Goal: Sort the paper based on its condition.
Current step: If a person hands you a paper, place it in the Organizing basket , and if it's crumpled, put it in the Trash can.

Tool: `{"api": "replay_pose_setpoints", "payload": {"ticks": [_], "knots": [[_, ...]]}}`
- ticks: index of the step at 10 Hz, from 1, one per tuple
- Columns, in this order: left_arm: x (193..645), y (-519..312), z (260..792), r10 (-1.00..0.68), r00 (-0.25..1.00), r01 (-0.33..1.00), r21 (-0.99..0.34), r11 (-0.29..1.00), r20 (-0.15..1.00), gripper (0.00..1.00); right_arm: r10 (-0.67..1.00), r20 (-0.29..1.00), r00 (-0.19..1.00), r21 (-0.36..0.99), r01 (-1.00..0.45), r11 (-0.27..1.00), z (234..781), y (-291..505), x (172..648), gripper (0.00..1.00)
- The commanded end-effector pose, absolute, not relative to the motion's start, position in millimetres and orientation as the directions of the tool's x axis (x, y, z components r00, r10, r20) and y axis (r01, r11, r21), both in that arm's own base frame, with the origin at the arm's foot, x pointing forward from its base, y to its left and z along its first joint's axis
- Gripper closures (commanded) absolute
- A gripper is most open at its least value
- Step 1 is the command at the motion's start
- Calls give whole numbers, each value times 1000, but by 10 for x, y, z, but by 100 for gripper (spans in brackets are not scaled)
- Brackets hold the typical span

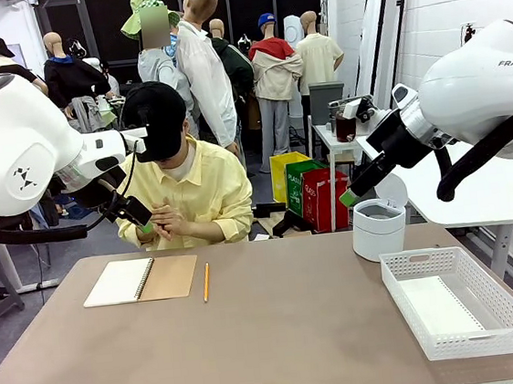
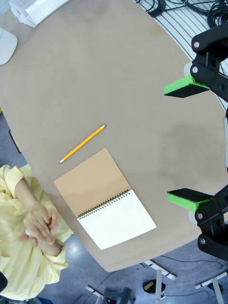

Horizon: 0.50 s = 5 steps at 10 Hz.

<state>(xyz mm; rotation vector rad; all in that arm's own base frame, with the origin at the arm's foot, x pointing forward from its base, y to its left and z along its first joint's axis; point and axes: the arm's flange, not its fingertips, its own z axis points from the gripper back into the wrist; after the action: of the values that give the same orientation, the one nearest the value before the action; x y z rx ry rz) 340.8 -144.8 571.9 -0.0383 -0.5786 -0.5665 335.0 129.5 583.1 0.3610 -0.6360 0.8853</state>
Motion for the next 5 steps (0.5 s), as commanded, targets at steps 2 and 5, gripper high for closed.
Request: {"api": "replay_pose_setpoints", "payload": {"ticks": [2, 5], "knots": [[3420, -1436, 5710, -501, 680, 522, 127, 844, 536, 0, 599, 647, 473, 42, -806, 591, 5831, 1284, 3343, 0], [3420, -1436, 5710, -501, 680, 522, 127, 844, 536, 0, 599, 647, 473, 42, -806, 591, 5831, 1284, 3343, 0]]}}
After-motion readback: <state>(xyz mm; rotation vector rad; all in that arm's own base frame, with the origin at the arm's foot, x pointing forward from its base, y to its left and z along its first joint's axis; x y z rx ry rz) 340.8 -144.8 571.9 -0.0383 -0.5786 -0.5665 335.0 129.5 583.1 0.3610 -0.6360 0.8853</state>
